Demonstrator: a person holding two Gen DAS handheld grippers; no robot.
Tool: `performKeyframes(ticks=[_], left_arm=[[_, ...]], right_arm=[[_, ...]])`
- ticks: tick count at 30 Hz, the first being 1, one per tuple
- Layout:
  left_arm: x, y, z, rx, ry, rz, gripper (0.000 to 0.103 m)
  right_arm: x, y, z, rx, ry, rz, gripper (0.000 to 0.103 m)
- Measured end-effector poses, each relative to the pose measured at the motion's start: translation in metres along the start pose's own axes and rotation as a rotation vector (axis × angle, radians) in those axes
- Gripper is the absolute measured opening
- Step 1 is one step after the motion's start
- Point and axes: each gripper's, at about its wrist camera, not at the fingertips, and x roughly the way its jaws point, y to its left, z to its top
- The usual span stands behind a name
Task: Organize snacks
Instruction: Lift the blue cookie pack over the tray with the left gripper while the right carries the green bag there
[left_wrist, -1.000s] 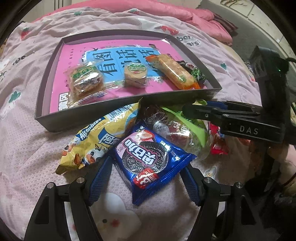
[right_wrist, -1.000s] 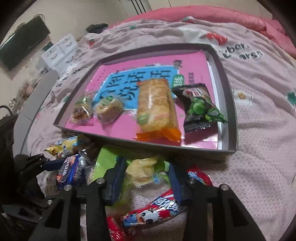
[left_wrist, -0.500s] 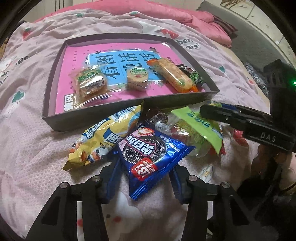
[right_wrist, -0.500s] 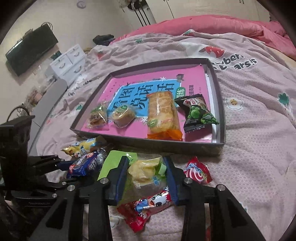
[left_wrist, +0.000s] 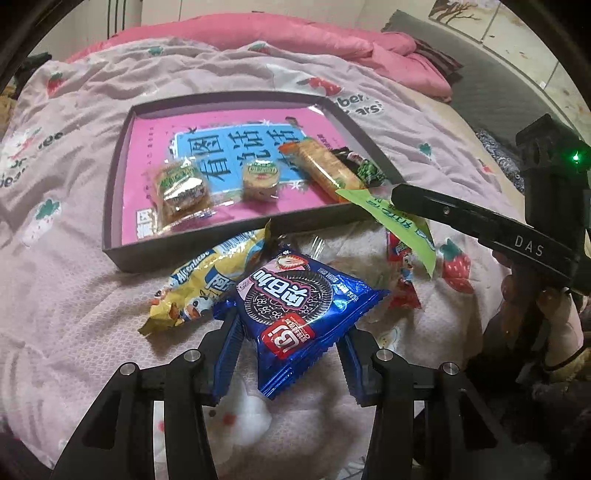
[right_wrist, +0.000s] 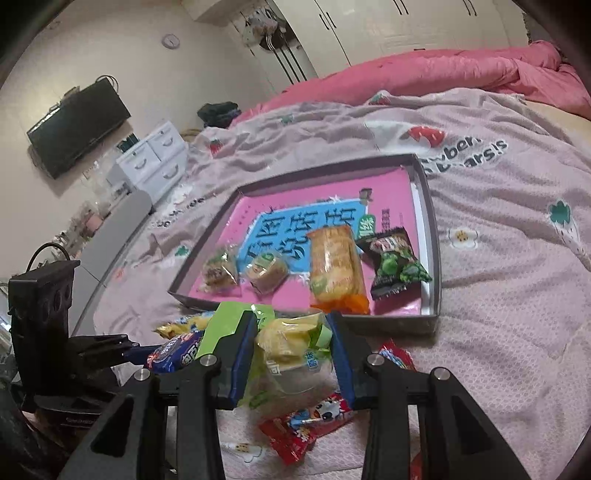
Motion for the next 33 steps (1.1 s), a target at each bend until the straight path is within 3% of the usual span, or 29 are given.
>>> performKeyframes(ticks=[10, 33], left_arm=[[-0.022, 0.0, 0.007, -0.005, -0.069, 0.002, 0.05], [-0.03, 0.003, 0.03, -0.002, -0.147, 0.027, 0.05]], right_arm=[[-0.012, 0.002, 0.006, 0.0, -0.069, 0.015, 0.039], [-0.026, -0.001, 0.014, 0.021, -0.154, 0.014, 0.039]])
